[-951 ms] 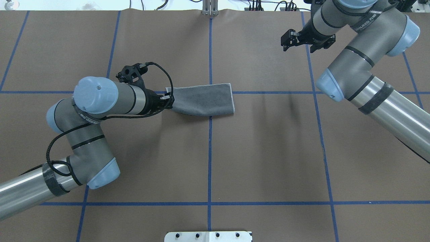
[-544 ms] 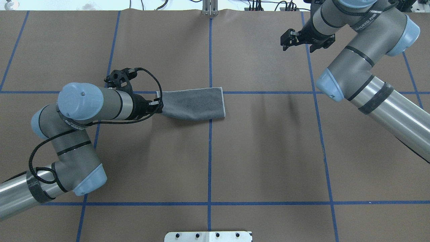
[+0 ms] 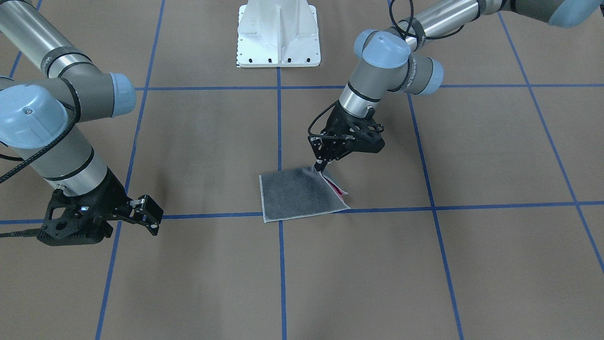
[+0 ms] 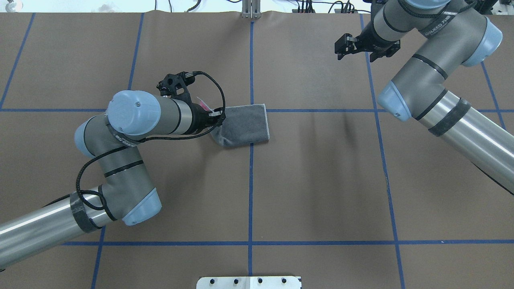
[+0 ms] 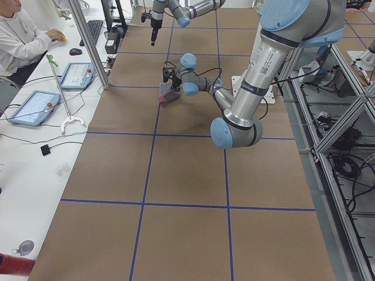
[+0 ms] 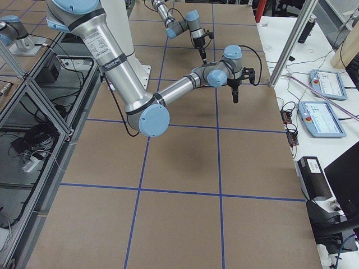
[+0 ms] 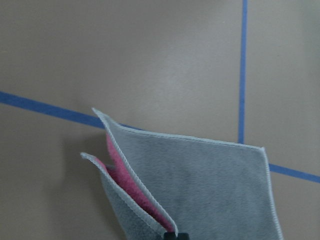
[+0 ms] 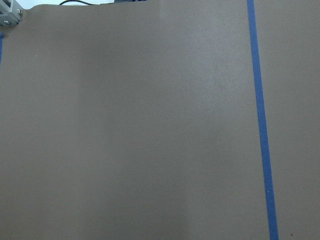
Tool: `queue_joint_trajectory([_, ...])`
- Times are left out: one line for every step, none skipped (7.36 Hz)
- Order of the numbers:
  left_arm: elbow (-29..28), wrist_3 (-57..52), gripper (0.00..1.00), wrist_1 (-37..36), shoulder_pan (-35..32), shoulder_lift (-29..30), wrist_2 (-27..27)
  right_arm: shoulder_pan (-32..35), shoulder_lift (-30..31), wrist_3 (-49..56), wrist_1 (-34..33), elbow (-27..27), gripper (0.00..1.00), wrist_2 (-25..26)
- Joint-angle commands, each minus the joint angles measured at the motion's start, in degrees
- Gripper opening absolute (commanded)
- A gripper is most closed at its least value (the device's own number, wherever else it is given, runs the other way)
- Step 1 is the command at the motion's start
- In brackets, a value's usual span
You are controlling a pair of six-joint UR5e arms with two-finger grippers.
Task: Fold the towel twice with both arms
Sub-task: 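Fold the held end over onto the strip's other half with the left gripper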
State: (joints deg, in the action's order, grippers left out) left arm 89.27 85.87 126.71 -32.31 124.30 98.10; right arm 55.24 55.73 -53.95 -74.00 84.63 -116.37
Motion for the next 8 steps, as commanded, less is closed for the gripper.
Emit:
queue_joint_trajectory([-5.2, 0.0, 0.00, -0.1, 2.1, 6.3, -3.3, 0.0, 0.1, 0.0, 0.0, 0.0, 0.99, 0.0])
queue_joint_trajectory([-7.8, 0.0, 0.00, -0.1, 3.0, 8.8, -4.2, 0.0, 0.1, -0.1, -0.1, 0.0, 0.99, 0.0])
queue_joint_trajectory([-10.1, 0.0, 0.00, -0.1, 3.9, 11.1, -5.4, 0.1, 0.2, 0.0, -0.1, 0.0, 0.99, 0.0])
queue_joint_trajectory([-11.6, 0.0, 0.00, -0.1, 4.6, 12.6, -5.9, 0.2, 0.3, 0.0, -0.1, -0.1, 0.99, 0.0])
queue_joint_trajectory([-12.2, 0.0, 0.00, -0.1, 4.7, 13.4, -5.9, 0.2, 0.3, 0.0, -0.1, 0.0, 0.99, 0.0])
queue_joint_trajectory([-12.6, -0.1, 0.00, -0.1, 4.8, 13.5, -5.9, 0.2, 0.3, 0.0, -0.1, -0.1, 0.99, 0.0])
queue_joint_trajectory([-13.4, -0.4, 0.01, -0.1, 4.8, 13.5, -5.9, 0.2, 0.3, 0.0, -0.1, -0.1, 0.99, 0.0])
queue_joint_trajectory([-13.5, -0.4, 0.45, -0.1, 4.8, 13.5, -5.9, 0.2, 0.3, 0.0, -0.1, 0.0, 0.99, 0.1])
